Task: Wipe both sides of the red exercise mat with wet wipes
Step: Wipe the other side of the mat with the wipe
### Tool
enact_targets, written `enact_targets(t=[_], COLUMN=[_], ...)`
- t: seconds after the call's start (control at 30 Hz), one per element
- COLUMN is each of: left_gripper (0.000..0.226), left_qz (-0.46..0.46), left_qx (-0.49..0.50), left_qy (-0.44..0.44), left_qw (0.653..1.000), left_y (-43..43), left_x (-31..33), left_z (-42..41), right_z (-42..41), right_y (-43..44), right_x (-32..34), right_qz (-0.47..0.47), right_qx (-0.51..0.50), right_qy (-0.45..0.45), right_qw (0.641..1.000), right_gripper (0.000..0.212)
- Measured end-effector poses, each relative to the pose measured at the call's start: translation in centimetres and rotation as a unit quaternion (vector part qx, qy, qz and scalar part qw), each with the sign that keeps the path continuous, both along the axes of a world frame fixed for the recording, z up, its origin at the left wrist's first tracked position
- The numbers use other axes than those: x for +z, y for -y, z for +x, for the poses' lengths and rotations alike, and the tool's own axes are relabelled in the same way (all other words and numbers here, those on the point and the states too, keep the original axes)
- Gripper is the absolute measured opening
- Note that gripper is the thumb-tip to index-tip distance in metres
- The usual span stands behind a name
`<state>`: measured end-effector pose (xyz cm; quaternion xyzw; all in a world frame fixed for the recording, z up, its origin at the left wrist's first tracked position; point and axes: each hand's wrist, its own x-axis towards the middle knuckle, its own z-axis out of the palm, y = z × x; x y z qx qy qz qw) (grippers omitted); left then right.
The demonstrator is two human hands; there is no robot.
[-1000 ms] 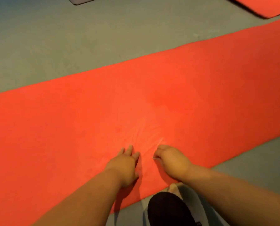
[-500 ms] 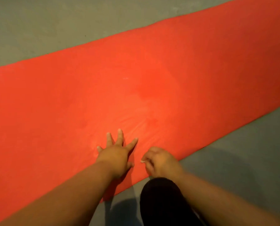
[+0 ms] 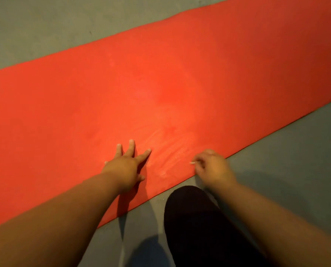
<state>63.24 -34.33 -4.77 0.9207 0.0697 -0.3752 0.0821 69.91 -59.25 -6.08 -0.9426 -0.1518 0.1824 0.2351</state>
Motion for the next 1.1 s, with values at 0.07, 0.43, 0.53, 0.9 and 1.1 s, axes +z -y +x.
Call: enact_targets(t=[0.07, 0.43, 0.53, 0.9, 1.1], left_gripper=[0.083, 0.082, 0.082, 0.062, 0.069], left_qz=[0.003, 0.011, 0.012, 0.083, 0.023], left_qx=[0.003, -0.002, -0.002, -0.096, -0.039], left_qy=[0.006, 0.007, 0.009, 0.100, 0.159], left_qw=[1.000, 1.000, 1.000, 0.987, 0.986], left_y=[-0.1, 0.0, 0.0, 0.8, -0.9], left_x=[-0.1, -0.4, -0.8, 0.4, -0.3], left_z=[-0.2, -0.2, -0.3, 0.4, 2.6], right_z=[2.5, -0.7, 4.7, -1.0, 10.9], right_y=[3.4, -1.6, 2.9, -2.6, 3.2], right_x=[0.1, -0.2, 0.1, -0.1, -0.4], right_qz=[-0.022, 0.007, -0.017, 0.048, -0.060], right_qx=[-0.116, 0.149, -0.023, 0.186, -0.228], right_qy=[0.033, -0.032, 0.041, -0.006, 0.075], right_qw=[0.993, 0.988, 0.999, 0.981, 0.969], right_gripper=[0.015, 0.022, 0.019, 0.023, 0.016])
